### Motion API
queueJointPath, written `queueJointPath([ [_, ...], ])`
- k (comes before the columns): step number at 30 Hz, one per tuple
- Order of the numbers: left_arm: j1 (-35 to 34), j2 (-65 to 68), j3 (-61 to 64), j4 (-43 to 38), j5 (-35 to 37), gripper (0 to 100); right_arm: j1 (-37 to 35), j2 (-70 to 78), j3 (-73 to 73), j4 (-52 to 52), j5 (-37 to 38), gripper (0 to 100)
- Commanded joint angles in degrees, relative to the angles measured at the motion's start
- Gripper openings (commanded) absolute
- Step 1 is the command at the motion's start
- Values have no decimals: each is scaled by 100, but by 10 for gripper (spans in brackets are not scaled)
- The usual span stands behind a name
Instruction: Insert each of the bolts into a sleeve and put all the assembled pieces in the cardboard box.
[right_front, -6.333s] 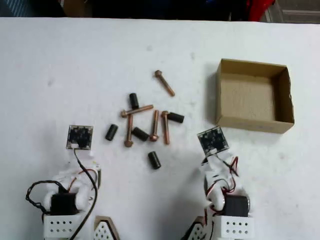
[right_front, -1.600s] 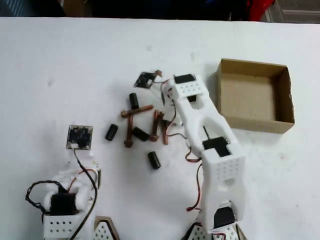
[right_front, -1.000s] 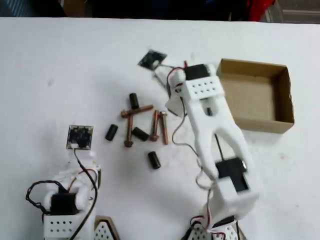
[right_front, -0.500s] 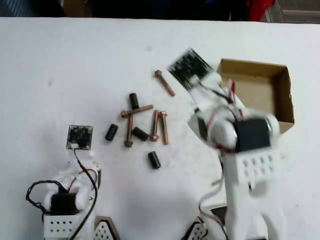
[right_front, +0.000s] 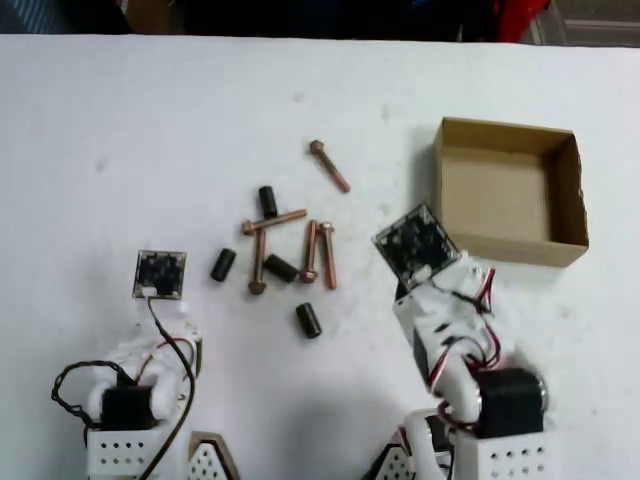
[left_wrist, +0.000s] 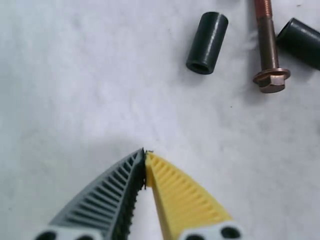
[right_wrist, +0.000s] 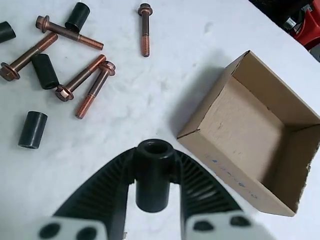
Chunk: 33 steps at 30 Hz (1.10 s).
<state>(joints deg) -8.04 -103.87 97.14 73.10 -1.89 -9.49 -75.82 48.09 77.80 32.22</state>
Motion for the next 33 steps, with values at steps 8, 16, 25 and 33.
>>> queueJointPath([
  [8, -22, -40, -18, 35, 70, 25, 40, -1657, 1108, -189, -26, 16],
  [16, -22, -40, -18, 35, 79, 25, 4, -2703, 2233, -576, -62, 16],
  [25, -22, -48, -18, 35, 88, 26, -4, -2721, 3112, -1314, -360, 16],
  [33, -57, -48, -18, -633, 44, 26, 31, -2721, 3754, -2000, -721, 16],
])
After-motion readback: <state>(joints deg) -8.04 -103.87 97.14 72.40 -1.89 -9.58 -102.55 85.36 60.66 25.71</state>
